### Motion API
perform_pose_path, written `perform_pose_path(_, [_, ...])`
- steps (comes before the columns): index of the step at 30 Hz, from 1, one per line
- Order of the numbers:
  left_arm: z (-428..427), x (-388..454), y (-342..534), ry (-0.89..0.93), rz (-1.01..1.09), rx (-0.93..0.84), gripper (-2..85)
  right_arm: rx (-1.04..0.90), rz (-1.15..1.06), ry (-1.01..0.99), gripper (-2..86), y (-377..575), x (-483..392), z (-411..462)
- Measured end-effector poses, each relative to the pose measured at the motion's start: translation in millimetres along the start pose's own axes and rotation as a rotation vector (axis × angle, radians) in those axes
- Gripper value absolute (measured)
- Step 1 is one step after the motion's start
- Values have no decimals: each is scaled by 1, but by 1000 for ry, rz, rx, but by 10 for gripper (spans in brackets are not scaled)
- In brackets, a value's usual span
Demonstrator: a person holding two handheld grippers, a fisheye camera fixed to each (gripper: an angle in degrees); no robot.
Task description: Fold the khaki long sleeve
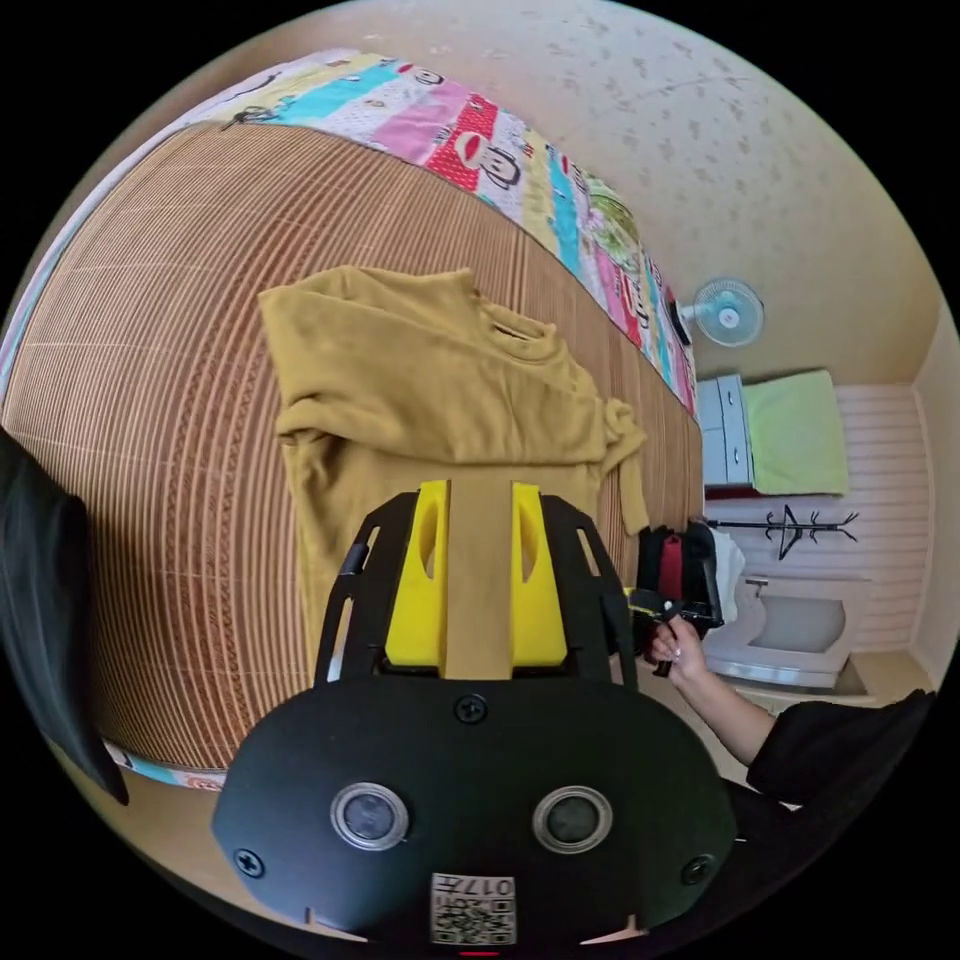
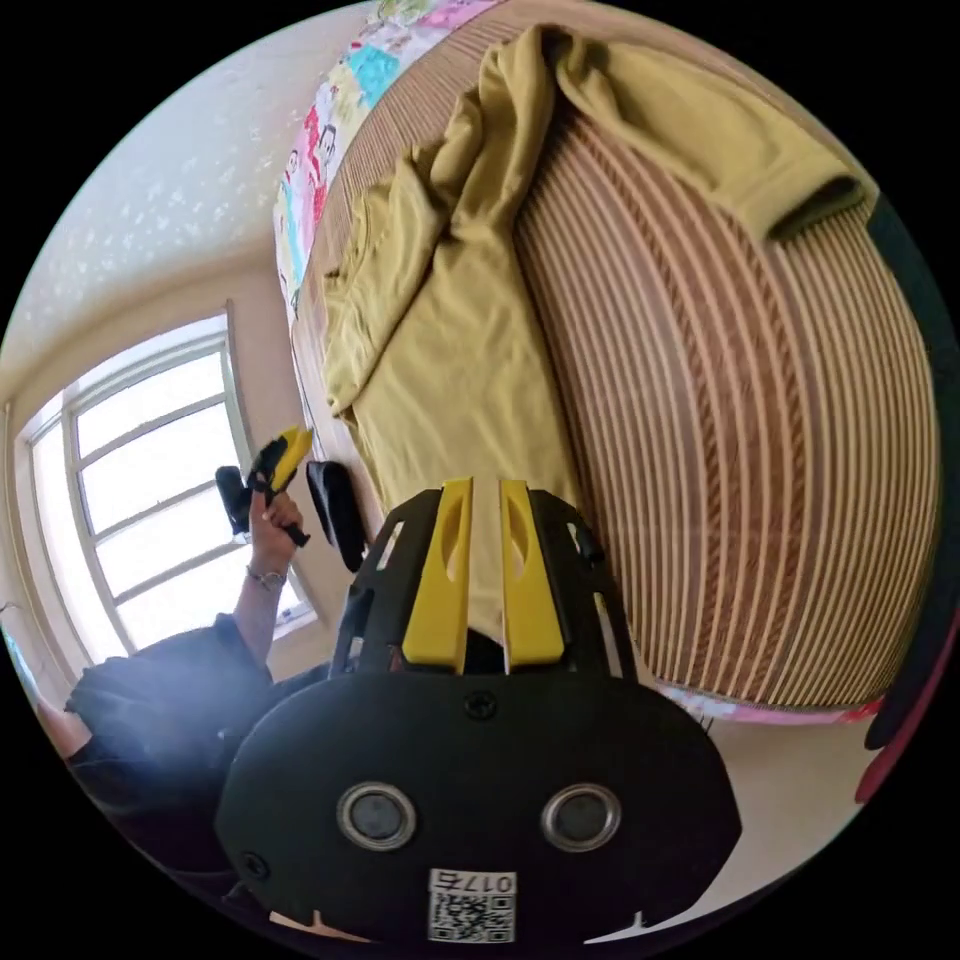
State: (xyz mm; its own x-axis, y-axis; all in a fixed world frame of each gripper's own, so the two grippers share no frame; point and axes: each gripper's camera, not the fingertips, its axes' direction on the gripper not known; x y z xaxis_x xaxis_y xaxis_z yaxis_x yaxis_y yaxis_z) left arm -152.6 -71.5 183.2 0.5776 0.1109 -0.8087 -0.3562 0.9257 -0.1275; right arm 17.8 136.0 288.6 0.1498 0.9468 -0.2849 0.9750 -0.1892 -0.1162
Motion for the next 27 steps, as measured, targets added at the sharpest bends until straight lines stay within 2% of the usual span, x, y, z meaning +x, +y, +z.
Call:
perform_pose_path(4, [20,-16,-20,-85,-27,-83,98,261,201,5,101,-36,20,-31])
perform_pose_path(6, [41,-27,-26,-279,-106,-189,90,325,373,75,121,-46,31,-37])
perform_pose_path(8, [44,-24,-26,-326,-79,-201,78,319,529,140,161,-58,42,-31])
perform_pose_path(9, [41,-21,-26,-325,-69,-197,77,312,568,129,170,-66,46,-24])
perform_pose_path(14, [18,-10,-10,-274,-71,-157,88,514,749,-3,157,-58,59,-7])
perform_pose_path(17, [2,-6,5,-239,-93,-126,89,612,866,-98,81,-46,79,6])
perform_pose_path(20, [-9,-6,17,-210,-120,-117,88,664,832,-138,48,-44,83,0])
perform_pose_path(27, [-29,4,35,-137,-84,-105,88,886,210,23,34,-4,2,-112])
